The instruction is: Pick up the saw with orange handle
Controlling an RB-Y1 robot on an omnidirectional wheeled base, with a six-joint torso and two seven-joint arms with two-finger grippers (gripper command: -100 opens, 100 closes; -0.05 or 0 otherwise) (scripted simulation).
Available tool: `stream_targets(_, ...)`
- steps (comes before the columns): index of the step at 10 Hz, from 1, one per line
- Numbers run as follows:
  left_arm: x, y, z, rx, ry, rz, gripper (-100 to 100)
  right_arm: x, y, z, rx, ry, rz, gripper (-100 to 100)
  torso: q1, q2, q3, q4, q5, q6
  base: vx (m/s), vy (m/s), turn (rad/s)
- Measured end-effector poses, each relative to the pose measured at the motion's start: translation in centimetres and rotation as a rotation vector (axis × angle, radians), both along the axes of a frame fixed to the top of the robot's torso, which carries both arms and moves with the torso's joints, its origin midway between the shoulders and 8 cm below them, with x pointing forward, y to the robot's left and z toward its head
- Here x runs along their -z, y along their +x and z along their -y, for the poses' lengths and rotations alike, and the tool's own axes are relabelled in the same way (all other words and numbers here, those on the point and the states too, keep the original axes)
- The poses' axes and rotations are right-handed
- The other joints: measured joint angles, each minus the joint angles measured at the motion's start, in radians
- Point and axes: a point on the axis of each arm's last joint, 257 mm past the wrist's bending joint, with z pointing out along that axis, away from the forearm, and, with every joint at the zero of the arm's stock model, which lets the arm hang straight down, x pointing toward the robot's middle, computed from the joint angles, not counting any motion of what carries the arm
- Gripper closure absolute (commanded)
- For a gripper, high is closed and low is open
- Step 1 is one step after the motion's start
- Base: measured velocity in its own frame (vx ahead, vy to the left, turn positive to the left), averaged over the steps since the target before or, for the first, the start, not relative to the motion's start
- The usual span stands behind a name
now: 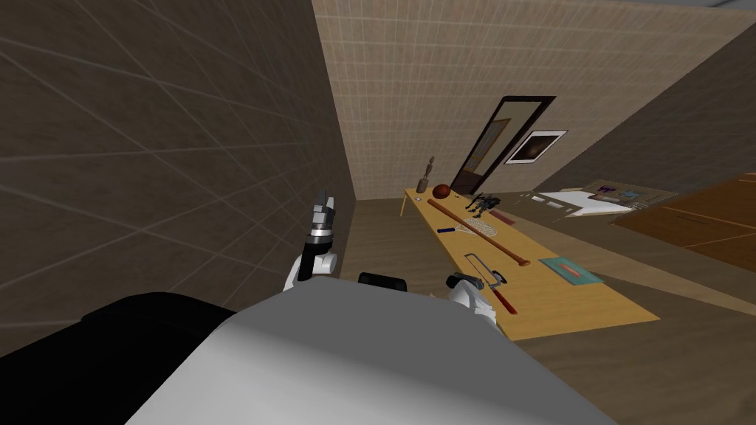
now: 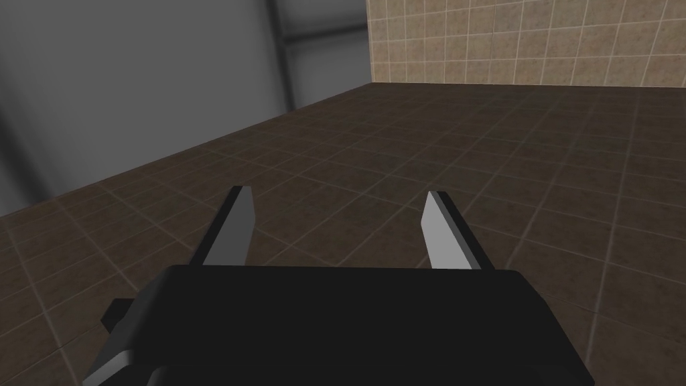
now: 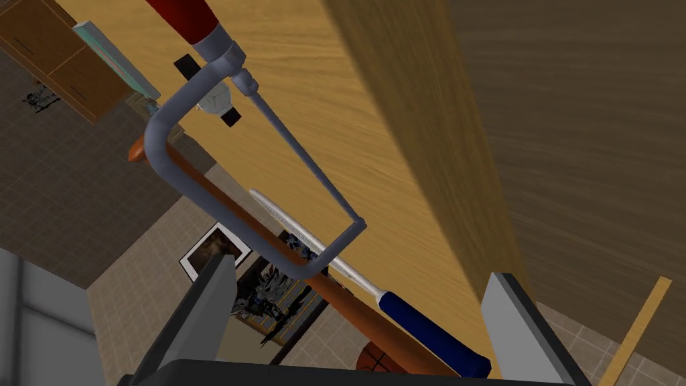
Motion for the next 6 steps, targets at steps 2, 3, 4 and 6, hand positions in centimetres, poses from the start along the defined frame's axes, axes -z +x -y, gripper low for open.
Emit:
stream_targets(2, 0.0, 0.0, 0.0, 0.000, 0.000, 0.000, 0, -0.3, -1.5, 2.0, 0.004, -0.082, -0.088, -100, 0.000, -0.001, -0.001, 0.000, 0.000, 0.000, 0.050, -0.015, 0.018)
stream_targets(3, 0.0, 0.0, 0.0, 0.000, 0.000, 0.000, 0, -0.1, -2.1, 2.2, 0.009, -0.090, -0.102, -100, 0.000, 0.001, 0.001, 0.000, 0.000, 0.000, 0.042, -0.010, 0.048)
stream_targets(4, 0.0, 0.0, 0.0, 0.000, 0.000, 0.000, 0, -0.1, -2.9, 3.1, 0.013, -0.120, -0.136, -100, 0.000, 0.001, 0.001, 0.000, 0.000, 0.000, 0.046, -0.016, 0.032)
stream_targets(6, 0.0, 0.0, 0.0, 0.000, 0.000, 0.000, 0, -0.3, -4.1, 4.2, 0.018, -0.171, -0.197, -100, -0.001, 0.000, 0.000, 0.000, 0.000, 0.000, 0.061, -0.026, 0.044)
